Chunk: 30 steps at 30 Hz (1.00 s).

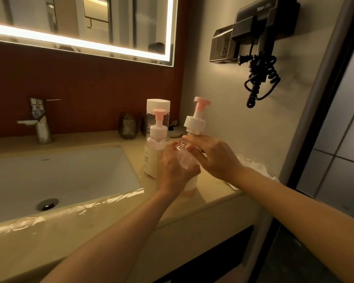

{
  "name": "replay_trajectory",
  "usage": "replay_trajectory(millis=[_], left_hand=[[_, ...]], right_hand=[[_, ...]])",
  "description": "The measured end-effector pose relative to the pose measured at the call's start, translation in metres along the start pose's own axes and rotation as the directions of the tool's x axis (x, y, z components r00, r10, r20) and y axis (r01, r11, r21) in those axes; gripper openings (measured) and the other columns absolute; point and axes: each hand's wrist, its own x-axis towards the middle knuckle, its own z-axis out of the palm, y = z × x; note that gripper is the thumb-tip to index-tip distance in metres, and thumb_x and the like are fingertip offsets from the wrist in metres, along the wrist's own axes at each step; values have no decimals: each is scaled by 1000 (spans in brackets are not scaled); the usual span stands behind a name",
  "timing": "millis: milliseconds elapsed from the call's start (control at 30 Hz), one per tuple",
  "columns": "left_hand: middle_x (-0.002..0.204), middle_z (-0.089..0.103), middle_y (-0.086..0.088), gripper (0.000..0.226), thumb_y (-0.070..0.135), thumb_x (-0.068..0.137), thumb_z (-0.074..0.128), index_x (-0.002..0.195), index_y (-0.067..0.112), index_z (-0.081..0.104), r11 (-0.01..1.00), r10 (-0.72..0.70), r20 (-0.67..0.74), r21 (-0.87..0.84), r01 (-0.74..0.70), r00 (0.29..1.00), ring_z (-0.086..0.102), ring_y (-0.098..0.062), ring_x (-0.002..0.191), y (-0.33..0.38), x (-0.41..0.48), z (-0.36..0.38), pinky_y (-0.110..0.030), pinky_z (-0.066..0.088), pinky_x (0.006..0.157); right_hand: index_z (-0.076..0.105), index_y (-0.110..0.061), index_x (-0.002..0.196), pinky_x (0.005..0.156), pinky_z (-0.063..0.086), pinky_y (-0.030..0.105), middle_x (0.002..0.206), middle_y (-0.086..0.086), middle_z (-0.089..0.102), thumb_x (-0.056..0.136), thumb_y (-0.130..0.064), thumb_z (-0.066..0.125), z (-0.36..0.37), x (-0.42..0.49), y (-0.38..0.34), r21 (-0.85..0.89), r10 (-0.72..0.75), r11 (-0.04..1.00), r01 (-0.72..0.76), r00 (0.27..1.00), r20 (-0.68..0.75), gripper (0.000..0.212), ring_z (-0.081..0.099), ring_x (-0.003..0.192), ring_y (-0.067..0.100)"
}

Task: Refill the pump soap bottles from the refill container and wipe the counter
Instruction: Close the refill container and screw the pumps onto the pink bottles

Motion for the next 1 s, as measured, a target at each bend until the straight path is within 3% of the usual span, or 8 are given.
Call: replay_trajectory(millis=[100, 167, 233, 333, 500, 667, 867, 1000], left_hand=[[125, 51, -4, 78, 35, 65, 82, 127, 16, 38, 1000, 14, -37, 13, -14, 999, 50, -19, 112, 1, -7, -13, -30, 39, 91], [126, 50, -4, 77, 37, 65, 81, 126, 16, 38, 1000, 14, -36, 25, -13, 999, 48, -20, 113, 2, -9, -19, -30, 39, 92], [128, 48, -3, 78, 39, 67, 79, 127, 19, 34, 1000, -7, -1, 27, 7, 1000, 45, -21, 116, 1, -10, -22, -36, 41, 96], [135, 43, 0, 84, 41, 70, 77, 133, 27, 24, 996, -51, 84, -69, 57, 995, 45, -21, 121, 2, -15, -20, -44, 42, 99], [135, 43, -2, 88, 38, 69, 78, 136, 24, 22, 987, -87, 82, -129, 97, 993, 46, -21, 121, 1, -18, -18, -40, 41, 97], [129, 45, 2, 86, 36, 68, 79, 134, 26, 24, 984, -75, 85, -157, 88, 994, 44, -11, 108, -2, -21, -20, -27, 40, 86], [118, 44, 13, 85, 38, 66, 80, 130, 36, 24, 977, -46, 86, -201, 63, 995, 48, -8, 107, -9, -24, -24, -14, 40, 76], [119, 46, 12, 83, 33, 66, 82, 128, 35, 26, 986, -39, 50, -162, 47, 998, 48, -8, 106, -10, -27, -22, -23, 45, 85]], right_hand=[[53, -14, 130, 95, 40, 34, 132, 6, 55, 90, -58, 25, 5, -5, -12, 73, 31, 997, -31, 1000, 6, 66, 56, 118, 26], [52, -13, 130, 97, 40, 37, 133, 6, 54, 91, -56, 30, 8, -8, -20, 109, 55, 993, -53, 998, -20, 62, 55, 119, 27], [51, -13, 131, 98, 41, 40, 134, 7, 53, 92, -55, 32, 11, -11, -27, 147, 100, 985, -93, 994, -45, 60, 54, 120, 27], [52, -15, 131, 95, 39, 32, 134, 6, 53, 89, -60, 29, 14, -14, -33, 198, 157, 971, -137, 983, -93, 65, 54, 120, 26], [51, -15, 131, 99, 39, 35, 135, 6, 52, 91, -40, 43, 17, -19, -38, 258, 213, 951, -172, 967, -139, 48, 51, 123, 25], [55, -18, 127, 98, 36, 26, 136, 1, 51, 87, -41, 47, 21, -25, -44, 406, 309, 885, -227, 939, -149, 47, 49, 122, 15], [60, -22, 121, 99, 38, 24, 136, -4, 50, 84, -42, 49, 19, -23, -53, 514, 338, 827, -228, 932, -131, 43, 45, 118, 3], [63, -26, 113, 101, 39, 28, 141, -7, 46, 82, -49, 48, 17, -18, -58, 673, 396, 686, -278, 918, -25, 42, 46, 126, 12]])
